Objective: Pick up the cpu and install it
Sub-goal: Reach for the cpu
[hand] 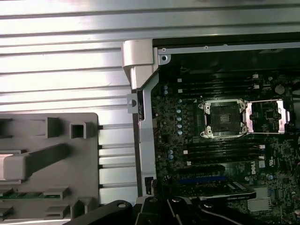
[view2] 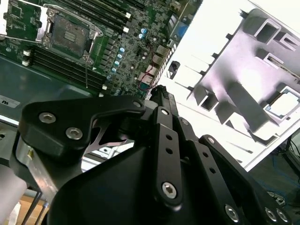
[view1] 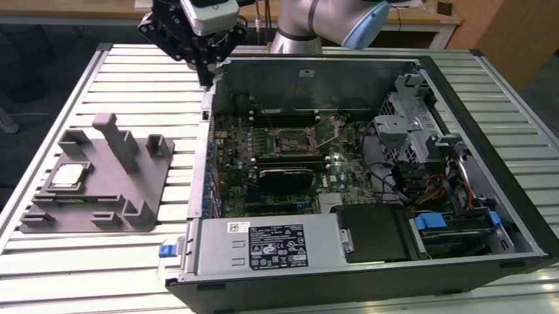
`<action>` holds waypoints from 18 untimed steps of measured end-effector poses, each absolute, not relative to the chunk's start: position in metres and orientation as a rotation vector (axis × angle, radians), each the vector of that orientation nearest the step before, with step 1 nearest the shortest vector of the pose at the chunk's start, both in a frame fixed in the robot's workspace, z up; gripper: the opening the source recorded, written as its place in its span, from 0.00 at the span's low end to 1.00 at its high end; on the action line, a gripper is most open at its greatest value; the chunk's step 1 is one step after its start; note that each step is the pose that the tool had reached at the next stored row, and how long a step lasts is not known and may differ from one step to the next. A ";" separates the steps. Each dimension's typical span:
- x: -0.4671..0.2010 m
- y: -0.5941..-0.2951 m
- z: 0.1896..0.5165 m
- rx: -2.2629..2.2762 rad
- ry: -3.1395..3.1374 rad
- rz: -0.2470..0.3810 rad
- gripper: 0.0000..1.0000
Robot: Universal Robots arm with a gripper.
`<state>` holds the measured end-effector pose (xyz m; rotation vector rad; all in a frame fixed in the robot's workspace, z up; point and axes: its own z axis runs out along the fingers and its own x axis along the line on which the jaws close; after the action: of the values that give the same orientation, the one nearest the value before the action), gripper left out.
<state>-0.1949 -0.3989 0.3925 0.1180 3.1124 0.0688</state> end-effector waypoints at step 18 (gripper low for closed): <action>-0.219 -0.399 0.392 0.118 3.112 0.069 0.11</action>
<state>-0.2187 -0.3990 0.3919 0.1179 3.1124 0.0688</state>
